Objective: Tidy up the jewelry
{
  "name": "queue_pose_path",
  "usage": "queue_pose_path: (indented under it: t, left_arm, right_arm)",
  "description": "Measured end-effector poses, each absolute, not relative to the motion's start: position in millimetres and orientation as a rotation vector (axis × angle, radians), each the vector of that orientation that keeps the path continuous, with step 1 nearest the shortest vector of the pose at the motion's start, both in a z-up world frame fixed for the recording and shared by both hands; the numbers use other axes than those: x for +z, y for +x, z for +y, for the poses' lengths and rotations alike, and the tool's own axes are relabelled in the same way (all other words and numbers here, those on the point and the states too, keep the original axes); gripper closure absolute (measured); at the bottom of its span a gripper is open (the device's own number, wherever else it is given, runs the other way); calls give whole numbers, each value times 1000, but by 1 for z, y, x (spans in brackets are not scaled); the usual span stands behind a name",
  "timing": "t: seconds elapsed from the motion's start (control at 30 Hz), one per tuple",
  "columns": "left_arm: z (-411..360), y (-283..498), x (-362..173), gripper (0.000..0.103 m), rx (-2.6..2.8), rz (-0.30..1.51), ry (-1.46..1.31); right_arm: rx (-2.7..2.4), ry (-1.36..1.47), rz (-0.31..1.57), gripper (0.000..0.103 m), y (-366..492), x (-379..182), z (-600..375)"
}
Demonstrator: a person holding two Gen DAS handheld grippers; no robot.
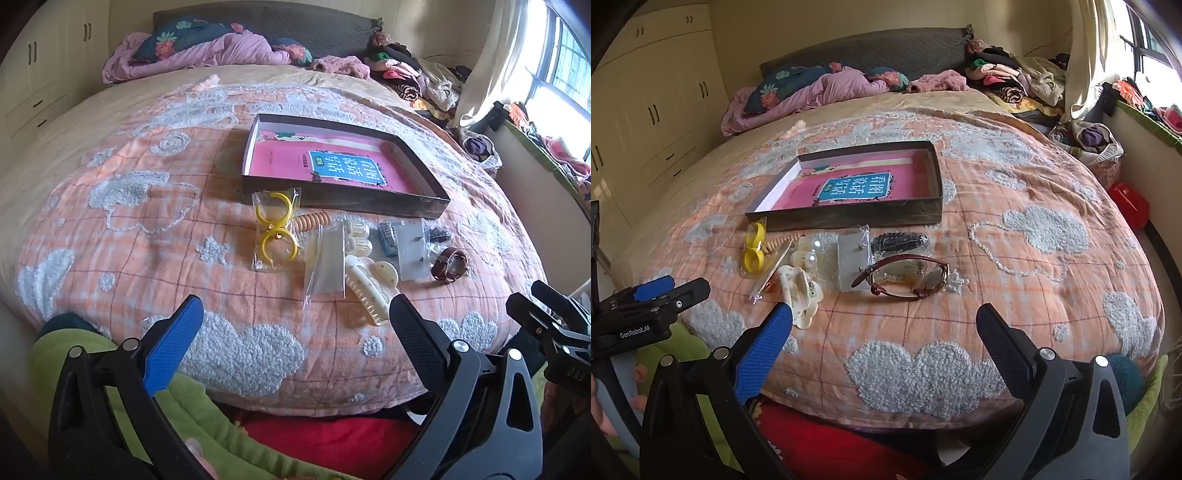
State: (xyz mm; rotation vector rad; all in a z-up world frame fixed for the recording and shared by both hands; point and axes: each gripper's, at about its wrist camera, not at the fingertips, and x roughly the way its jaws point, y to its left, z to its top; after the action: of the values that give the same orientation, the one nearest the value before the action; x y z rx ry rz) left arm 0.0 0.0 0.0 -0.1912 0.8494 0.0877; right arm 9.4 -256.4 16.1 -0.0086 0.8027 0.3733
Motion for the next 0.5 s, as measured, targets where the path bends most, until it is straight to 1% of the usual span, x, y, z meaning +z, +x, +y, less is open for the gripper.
queue_pose_path:
  t: [0.5]
  left_arm:
    - [0,0,0,9,89,852,-189]
  right_arm:
    - [372,-10,804,4,9,17,-256]
